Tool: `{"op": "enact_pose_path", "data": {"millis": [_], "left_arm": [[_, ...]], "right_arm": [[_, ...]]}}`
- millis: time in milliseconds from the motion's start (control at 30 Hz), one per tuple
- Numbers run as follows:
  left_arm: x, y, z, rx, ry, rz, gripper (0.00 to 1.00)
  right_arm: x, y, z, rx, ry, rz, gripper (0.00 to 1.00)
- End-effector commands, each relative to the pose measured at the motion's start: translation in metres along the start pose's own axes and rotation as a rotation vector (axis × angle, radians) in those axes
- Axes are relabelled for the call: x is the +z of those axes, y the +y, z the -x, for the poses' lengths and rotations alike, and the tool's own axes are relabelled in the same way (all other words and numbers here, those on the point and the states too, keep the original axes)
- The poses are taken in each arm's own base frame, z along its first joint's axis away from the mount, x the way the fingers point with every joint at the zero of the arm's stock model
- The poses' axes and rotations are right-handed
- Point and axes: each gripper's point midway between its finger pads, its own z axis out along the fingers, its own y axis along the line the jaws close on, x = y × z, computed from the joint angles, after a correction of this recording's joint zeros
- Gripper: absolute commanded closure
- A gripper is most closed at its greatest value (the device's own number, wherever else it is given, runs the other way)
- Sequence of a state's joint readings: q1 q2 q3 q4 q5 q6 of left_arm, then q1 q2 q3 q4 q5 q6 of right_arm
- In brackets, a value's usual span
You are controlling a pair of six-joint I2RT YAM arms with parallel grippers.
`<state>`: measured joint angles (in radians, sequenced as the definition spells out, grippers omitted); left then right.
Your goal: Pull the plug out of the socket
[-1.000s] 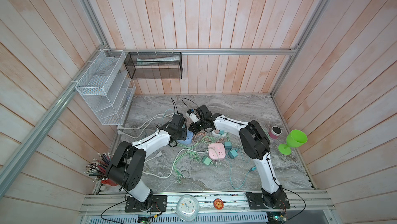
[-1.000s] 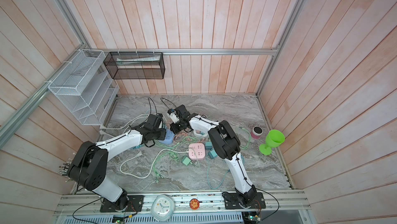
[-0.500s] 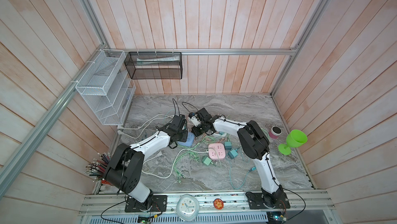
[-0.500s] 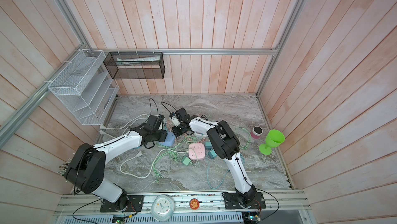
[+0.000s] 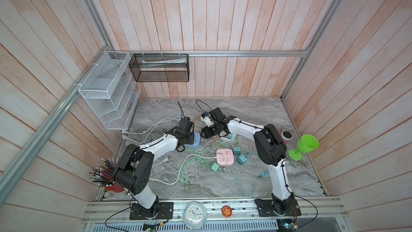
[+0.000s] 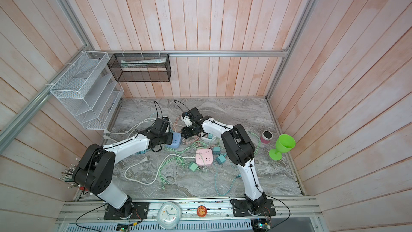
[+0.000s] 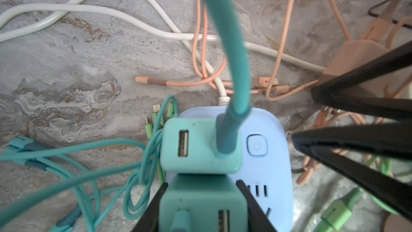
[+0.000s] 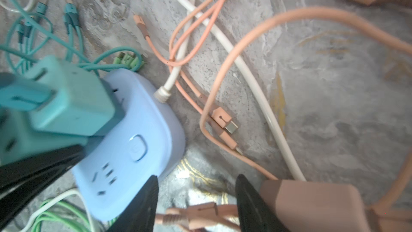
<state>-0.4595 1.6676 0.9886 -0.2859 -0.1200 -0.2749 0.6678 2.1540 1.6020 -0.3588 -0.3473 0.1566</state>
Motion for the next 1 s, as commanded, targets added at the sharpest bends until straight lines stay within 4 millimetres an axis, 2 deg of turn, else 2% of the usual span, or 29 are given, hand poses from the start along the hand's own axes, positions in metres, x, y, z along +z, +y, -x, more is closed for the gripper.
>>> {"op": "enact_pose_path", "data": {"millis": [0,133,367,533,967], "left_arm": [[0.008,-0.005,0.005,-0.055,0.016,-0.026,0.91],[0.005,-0.007,0.011,-0.068,0.011,-0.030,0.92],[0.006,-0.005,0.005,-0.071,0.032,-0.019,0.91],[0.004,-0.006,0.008,-0.073,0.017,-0.015,0.91],[0.001,-0.028,0.009,-0.022,-0.012,-0.036,0.92]], "right_arm": [[-0.014,0.019,0.001,0.020,-0.014,0.074,0.40],[-0.011,0.030,-0.003,0.036,-0.005,0.132,0.38],[0.022,0.022,-0.025,0.082,0.064,0.134,0.36],[0.032,0.023,-0.029,0.100,0.075,0.136,0.37],[0.055,0.014,-0.044,0.155,0.135,0.120,0.39]]}}
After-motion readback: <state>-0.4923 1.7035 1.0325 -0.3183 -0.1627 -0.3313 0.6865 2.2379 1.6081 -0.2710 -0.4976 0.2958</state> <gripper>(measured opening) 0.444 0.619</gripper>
